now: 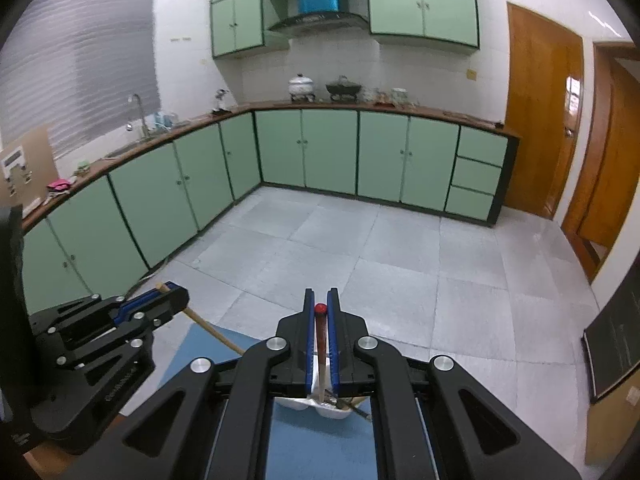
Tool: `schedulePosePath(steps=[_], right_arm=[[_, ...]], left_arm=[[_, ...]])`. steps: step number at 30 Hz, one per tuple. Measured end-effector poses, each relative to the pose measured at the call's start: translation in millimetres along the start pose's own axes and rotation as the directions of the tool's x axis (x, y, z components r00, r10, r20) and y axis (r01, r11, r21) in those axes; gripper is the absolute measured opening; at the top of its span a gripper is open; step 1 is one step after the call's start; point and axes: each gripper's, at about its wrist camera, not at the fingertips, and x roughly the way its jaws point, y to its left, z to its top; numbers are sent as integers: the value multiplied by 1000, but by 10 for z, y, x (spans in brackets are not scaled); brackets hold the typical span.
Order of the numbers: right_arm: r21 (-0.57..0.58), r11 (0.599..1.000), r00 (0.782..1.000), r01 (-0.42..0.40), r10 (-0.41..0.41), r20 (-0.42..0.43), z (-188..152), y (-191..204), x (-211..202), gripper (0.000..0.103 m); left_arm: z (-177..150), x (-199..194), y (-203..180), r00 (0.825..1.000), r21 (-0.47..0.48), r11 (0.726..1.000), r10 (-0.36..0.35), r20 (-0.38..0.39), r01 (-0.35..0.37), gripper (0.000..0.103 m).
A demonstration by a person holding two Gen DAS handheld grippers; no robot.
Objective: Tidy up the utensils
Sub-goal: 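Lift both held chopsticks and carry them over the white holder, then open both tools to drop the chopsticks into the white holder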
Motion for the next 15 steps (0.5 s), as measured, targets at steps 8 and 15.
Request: schedulePosePath(steps=[8,15], right_arm=[[46,999,996,15,-11,-91,-278,-325,665,6],[62,998,994,31,-24,-105,-429,-434,777,10]], left_arm=[[-257,731,150,994,-5,1000,-16,-108,16,6],[-413,896,349,992,-30,1000,0,-129,-4,26]])
